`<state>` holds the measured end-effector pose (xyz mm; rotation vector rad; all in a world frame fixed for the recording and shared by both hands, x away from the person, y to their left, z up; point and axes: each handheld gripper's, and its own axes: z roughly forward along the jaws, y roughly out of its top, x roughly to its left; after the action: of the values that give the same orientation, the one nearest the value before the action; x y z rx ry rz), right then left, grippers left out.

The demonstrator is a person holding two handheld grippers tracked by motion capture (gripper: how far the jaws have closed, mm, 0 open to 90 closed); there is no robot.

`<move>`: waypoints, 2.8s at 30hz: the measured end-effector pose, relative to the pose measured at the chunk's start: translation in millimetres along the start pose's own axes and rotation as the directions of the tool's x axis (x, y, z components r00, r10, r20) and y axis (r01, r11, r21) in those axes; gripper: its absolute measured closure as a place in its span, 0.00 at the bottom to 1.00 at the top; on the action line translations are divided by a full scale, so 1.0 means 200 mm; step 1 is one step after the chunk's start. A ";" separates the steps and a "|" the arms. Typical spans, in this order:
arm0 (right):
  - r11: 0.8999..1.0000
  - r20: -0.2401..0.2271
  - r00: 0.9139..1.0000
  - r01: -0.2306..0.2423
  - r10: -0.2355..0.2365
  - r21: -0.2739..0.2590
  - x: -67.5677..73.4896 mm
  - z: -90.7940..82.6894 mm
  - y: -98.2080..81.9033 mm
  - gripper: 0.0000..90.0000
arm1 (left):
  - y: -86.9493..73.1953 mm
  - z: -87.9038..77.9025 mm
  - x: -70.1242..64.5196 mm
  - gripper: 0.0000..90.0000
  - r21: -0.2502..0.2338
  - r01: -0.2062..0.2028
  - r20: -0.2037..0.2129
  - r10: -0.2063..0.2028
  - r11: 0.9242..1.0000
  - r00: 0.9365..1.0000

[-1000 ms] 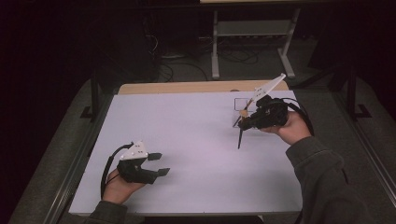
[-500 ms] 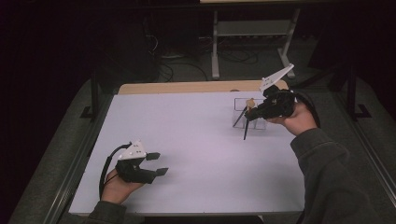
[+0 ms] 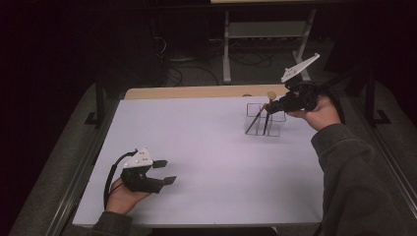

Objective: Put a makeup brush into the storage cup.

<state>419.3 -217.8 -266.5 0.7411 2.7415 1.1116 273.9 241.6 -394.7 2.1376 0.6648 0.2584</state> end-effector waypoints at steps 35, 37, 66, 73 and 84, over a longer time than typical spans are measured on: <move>0.995 0.104 0.990 -0.100 0.100 -0.005 -0.24 -0.06 0.11 0.92 | -0.01 -0.02 0.01 0.36 -0.007 -0.003 -0.012 0.003 1.000 1.000; 0.995 0.109 0.989 -0.105 0.104 -0.002 -0.25 -0.05 0.11 0.92 | -0.01 -0.02 0.01 0.36 -0.006 -0.003 -0.013 0.003 1.000 1.000; 0.987 0.118 0.980 -0.160 0.159 -0.001 -0.30 0.06 0.03 0.92 | -0.01 -0.02 0.00 0.36 -0.007 -0.012 -0.012 0.012 1.000 1.000; 0.986 0.117 0.979 -0.166 0.166 -0.006 -0.31 0.09 -0.01 0.92 | -0.01 -0.02 0.00 0.36 -0.004 -0.013 -0.010 0.013 1.000 1.000; 0.984 0.112 0.977 -0.180 0.181 -0.012 -0.31 0.12 -0.05 0.92 | -0.01 -0.01 0.00 0.35 0.004 -0.013 -0.007 0.013 1.000 1.000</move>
<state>475.8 -237.4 -295.7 1.0370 2.6217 1.0677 272.1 244.0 -396.2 2.1461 0.6560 0.2714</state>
